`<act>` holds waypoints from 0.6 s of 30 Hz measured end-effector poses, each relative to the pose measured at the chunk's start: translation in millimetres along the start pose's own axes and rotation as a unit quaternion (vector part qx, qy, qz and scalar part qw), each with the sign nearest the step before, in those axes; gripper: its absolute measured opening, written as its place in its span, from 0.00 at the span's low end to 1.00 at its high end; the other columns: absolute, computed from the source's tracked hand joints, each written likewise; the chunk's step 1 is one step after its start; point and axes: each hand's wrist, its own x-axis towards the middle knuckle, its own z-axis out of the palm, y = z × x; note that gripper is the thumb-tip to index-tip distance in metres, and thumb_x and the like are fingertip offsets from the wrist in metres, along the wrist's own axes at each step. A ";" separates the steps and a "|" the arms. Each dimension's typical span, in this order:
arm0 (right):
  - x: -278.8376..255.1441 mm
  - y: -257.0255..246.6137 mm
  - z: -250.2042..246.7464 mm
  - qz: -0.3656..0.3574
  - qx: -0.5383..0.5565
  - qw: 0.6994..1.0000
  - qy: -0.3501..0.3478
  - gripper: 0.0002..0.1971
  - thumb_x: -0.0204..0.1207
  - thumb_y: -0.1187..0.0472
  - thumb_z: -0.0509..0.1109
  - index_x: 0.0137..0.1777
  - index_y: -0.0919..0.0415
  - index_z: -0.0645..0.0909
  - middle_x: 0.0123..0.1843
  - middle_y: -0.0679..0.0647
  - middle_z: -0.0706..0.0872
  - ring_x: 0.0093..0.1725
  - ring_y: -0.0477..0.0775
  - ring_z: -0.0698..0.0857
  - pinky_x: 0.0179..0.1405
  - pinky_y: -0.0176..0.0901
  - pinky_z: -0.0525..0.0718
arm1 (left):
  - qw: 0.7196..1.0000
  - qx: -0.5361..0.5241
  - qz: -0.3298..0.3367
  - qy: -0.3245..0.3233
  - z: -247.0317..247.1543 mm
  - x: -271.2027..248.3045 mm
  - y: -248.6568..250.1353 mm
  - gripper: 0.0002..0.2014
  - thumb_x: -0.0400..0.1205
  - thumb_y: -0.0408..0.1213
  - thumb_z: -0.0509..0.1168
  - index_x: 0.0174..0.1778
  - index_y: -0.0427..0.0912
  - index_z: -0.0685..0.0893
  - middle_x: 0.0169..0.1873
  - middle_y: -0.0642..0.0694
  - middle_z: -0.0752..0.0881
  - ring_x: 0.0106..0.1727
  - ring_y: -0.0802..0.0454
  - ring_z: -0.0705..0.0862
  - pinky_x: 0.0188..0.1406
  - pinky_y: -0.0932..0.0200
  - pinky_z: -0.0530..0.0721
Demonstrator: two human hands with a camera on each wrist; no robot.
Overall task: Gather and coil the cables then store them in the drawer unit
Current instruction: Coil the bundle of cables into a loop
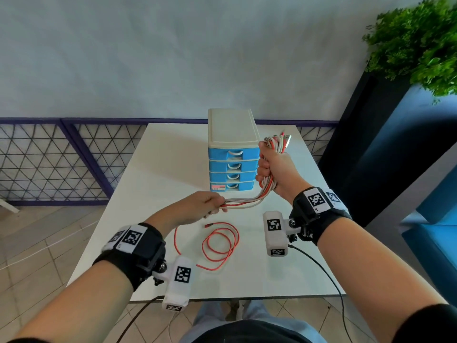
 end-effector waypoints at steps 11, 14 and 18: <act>-9.8 12.9 12.2 -0.075 -0.352 0.926 -0.118 0.14 0.79 0.49 0.68 0.51 0.61 0.84 0.46 0.57 0.91 0.47 0.54 0.91 0.53 0.48 0.88 | 0.924 0.329 0.125 0.149 -28.0 15.6 42.9 0.07 0.85 0.40 0.60 0.54 0.49 0.82 0.57 0.53 0.87 0.59 0.48 0.82 0.57 0.51 0.65; -13.6 18.9 14.0 -0.054 -0.318 0.930 -0.178 0.19 0.80 0.50 0.68 0.58 0.67 0.82 0.52 0.64 0.90 0.52 0.61 0.90 0.59 0.52 0.87 | 0.930 0.327 0.120 0.119 -32.0 13.9 53.1 0.05 0.84 0.41 0.61 0.51 0.46 0.80 0.50 0.51 0.86 0.57 0.44 0.81 0.61 0.50 0.68; -20.4 22.1 15.0 0.019 -0.192 0.951 -0.243 0.16 0.80 0.55 0.68 0.59 0.68 0.80 0.49 0.64 0.89 0.49 0.61 0.90 0.52 0.52 0.89 | 0.962 0.239 0.102 0.088 -35.0 6.5 61.2 0.02 0.83 0.39 0.63 0.49 0.47 0.79 0.46 0.51 0.82 0.54 0.47 0.80 0.53 0.54 0.77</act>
